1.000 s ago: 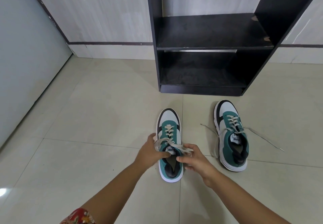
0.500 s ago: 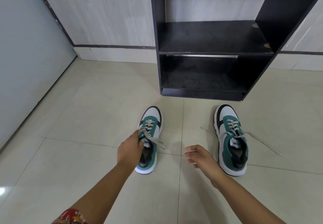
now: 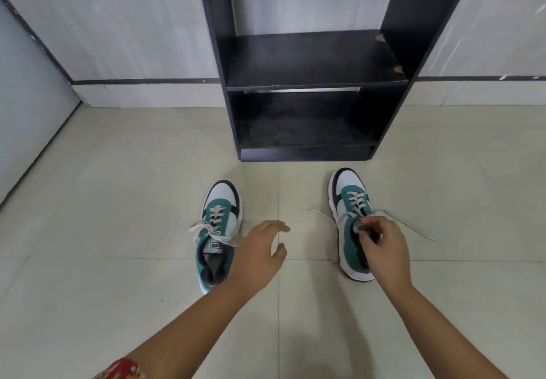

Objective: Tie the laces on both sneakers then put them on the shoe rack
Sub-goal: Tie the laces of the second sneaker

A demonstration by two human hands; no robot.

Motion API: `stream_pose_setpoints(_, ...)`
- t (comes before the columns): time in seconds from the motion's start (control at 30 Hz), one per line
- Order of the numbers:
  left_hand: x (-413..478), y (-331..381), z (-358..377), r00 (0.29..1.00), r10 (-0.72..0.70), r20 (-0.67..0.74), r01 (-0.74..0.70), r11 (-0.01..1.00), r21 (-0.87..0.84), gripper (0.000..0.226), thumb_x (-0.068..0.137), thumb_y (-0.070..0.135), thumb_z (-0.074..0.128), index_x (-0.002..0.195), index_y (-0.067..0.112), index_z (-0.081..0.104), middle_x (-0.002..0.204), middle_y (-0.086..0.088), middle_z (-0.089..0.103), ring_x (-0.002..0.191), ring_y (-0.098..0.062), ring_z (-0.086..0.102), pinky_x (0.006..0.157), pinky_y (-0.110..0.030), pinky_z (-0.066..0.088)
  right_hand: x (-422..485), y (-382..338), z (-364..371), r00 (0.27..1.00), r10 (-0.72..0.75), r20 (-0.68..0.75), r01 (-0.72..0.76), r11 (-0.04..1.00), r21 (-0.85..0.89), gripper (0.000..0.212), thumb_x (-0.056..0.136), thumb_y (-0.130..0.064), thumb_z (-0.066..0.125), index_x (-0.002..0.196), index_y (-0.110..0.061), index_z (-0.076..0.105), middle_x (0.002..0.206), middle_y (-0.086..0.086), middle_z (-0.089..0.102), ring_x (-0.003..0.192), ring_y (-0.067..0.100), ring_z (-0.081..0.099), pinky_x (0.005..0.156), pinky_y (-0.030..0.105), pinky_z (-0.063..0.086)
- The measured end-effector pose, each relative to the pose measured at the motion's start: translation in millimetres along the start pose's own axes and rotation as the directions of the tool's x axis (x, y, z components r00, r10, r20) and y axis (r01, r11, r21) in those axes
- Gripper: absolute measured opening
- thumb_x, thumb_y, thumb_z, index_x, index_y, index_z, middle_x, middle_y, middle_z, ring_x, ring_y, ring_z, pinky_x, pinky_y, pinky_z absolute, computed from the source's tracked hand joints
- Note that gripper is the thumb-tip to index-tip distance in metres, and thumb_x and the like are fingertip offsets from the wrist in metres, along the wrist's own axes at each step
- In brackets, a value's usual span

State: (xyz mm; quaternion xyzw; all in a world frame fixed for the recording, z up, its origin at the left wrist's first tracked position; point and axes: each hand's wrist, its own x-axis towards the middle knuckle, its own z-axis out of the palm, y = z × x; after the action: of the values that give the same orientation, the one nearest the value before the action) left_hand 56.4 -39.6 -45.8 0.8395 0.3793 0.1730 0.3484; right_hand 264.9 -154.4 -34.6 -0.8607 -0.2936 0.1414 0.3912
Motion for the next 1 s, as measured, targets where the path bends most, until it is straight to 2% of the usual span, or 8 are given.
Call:
stream_pose_setpoints(0.07, 5.5, 3.8, 10.5, 0.996, -0.042, 0.074, 0.047, 0.997, -0.063, 0.029, 0.087, 0.014, 0.053, 0.112, 0.027, 0.061, 0.12, 0.011, 0.06, 0.113, -0.006, 0.054, 0.096, -0.026, 0.044, 3.3, 17.6, -3.9, 0.993, 0.12, -0.018, -0.121, 0.991, -0.051, 0.039, 0.079, -0.016, 0.068, 0.116, -0.015, 0.055, 0.117, 0.008, 0.058, 0.106, 0.029, 0.055, 0.084, 0.037, 0.047)
stream_pose_setpoints(0.13, 10.1, 4.3, 15.5, 0.989, -0.1, 0.107, 0.111, 0.989, -0.099, 0.027, 0.088, 0.013, 0.053, 0.108, 0.026, 0.063, 0.117, 0.012, 0.06, 0.109, -0.005, 0.054, 0.089, -0.022, 0.043, 12.4, 26.9, -4.4, 0.949, 0.297, 0.101, -0.291, 0.954, -0.067, 0.055, 0.079, -0.025, 0.07, 0.126, -0.013, 0.046, 0.124, 0.011, 0.055, 0.104, 0.031, 0.057, 0.081, 0.036, 0.044)
stream_pose_setpoints(0.2, 12.7, 2.1, 18.2, 0.978, -0.167, 0.128, 0.185, 0.972, -0.143, 0.027, 0.089, 0.011, 0.053, 0.109, 0.025, 0.063, 0.114, 0.012, 0.058, 0.108, -0.006, 0.052, 0.083, -0.02, 0.038, 23.4, 28.4, -2.5, 0.889, 0.388, 0.242, -0.359, 0.92, -0.155, 0.044, 0.084, -0.027, 0.059, 0.123, -0.01, 0.049, 0.118, 0.014, 0.061, 0.093, 0.03, 0.057, 0.077, 0.033, 0.041)
stream_pose_setpoints(0.4, 19.9, -4.1, 32.0, 0.935, -0.302, 0.186, 0.339, 0.913, -0.225, 0.042, 0.09, 0.013, 0.055, 0.13, 0.022, 0.047, 0.135, 0.005, 0.049, 0.121, -0.014, 0.049, 0.101, -0.027, 0.039, 8.5, 15.3, 7.3, 0.918, 0.321, 0.234, -0.263, 0.932, -0.249, 0.018, 0.09, -0.018, 0.042, 0.093, -0.007, 0.057, 0.1, 0.017, 0.067, 0.077, 0.027, 0.053, 0.067, 0.03, 0.037)
stream_pose_setpoints(0.57, 17.4, -2.0, 51.8, 0.94, -0.194, 0.28, 0.214, 0.976, -0.044, 0.045, 0.092, 0.023, 0.052, 0.136, 0.02, 0.04, 0.132, 0.008, 0.045, 0.126, -0.012, 0.04, 0.108, -0.03, 0.033, -40.3, 9.8, 24.2, 0.919, 0.231, 0.319, -0.197, 0.971, -0.135, 0.022, 0.09, -0.014, 0.044, 0.106, -0.012, 0.058, 0.105, 0.009, 0.066, 0.081, 0.021, 0.054, 0.069, 0.028, 0.038)
stream_pose_setpoints(0.7, 10.9, -5.4, 54.3, 0.984, -0.091, 0.153, 0.069, 0.987, 0.142, 0.011, 0.091, 0.017, 0.047, 0.098, 0.015, 0.055, 0.104, -0.002, 0.062, 0.096, -0.02, 0.057, 0.082, -0.027, 0.044, -57.7, 6.9, 33.7, 0.894, 0.251, 0.372, -0.258, 0.966, -0.031, 0.034, 0.087, -0.014, 0.05, 0.121, -0.013, 0.053, 0.118, 0.007, 0.061, 0.104, 0.023, 0.058, 0.077, 0.025, 0.038)
stream_pose_setpoints(0.87, 8.0, 1.0, 22.5, 0.984, -0.127, 0.126, 0.157, 0.95, -0.27, 0.018, 0.093, 0.009, 0.045, 0.083, 0.024, 0.044, 0.074, 0.003, 0.064, 0.075, -0.014, 0.063, 0.07, -0.032, 0.046, -53.1, 9.4, 33.4, 0.887, 0.287, 0.362, -0.313, 0.95, 0.014, 0.038, 0.085, -0.017, 0.053, 0.122, -0.012, 0.052, 0.12, 0.006, 0.06, 0.106, 0.024, 0.058, 0.088, 0.034, 0.047)
stream_pose_setpoints(1.0, 14.5, 13.9, -1.8, 0.999, -0.035, -0.012, 0.031, 0.963, -0.269, 0.012, 0.091, 0.01, 0.052, 0.088, 0.022, 0.052, 0.055, 0.006, 0.039, 0.049, -0.011, 0.036, 0.05, -0.024, 0.034, -50.7, 5.3, 38.1, 0.91, 0.276, 0.309, -0.312, 0.947, 0.071, 0.033, 0.086, -0.014, 0.051, 0.118, -0.01, 0.055, 0.117, 0.008, 0.062, 0.102, 0.023, 0.058, 0.082, 0.03, 0.043)
